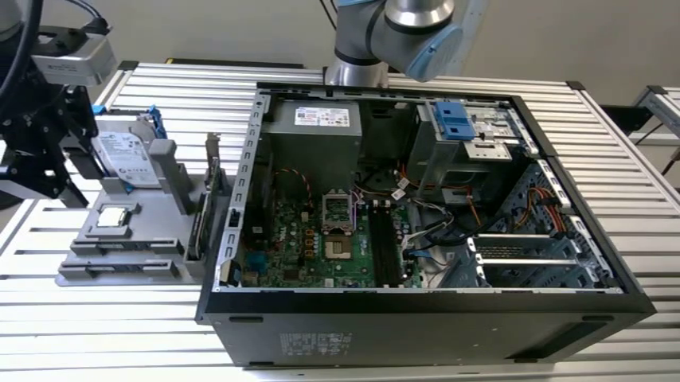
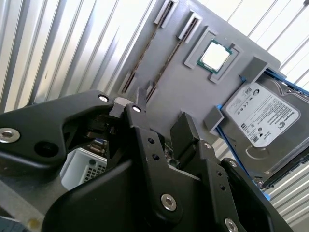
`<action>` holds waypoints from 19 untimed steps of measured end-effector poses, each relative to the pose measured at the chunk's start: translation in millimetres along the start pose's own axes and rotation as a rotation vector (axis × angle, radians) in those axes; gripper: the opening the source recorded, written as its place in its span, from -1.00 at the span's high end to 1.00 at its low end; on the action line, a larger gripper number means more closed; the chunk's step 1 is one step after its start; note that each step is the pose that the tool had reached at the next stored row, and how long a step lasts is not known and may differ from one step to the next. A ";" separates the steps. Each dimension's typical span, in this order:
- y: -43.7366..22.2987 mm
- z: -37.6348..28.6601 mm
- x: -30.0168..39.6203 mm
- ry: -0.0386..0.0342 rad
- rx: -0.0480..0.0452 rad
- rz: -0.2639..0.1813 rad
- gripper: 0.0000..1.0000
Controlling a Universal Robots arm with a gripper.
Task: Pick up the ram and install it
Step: 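Pick up the ram and move it above insertion slot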
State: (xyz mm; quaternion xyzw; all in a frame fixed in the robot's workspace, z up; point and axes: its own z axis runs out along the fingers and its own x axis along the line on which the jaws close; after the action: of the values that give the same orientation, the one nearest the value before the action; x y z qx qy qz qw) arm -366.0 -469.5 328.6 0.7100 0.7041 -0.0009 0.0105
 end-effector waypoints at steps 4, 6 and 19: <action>0.0 1.9 0.0 0.0000 0.0001 -0.002 -1.00; -0.1 2.9 0.0 0.0000 0.0000 -0.003 -1.00; -0.2 9.5 0.1 0.0001 -0.0001 -0.013 -1.00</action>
State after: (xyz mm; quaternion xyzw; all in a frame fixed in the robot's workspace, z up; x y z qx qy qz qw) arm -366.0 -469.5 319.1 0.7053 0.7088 -0.0009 0.0105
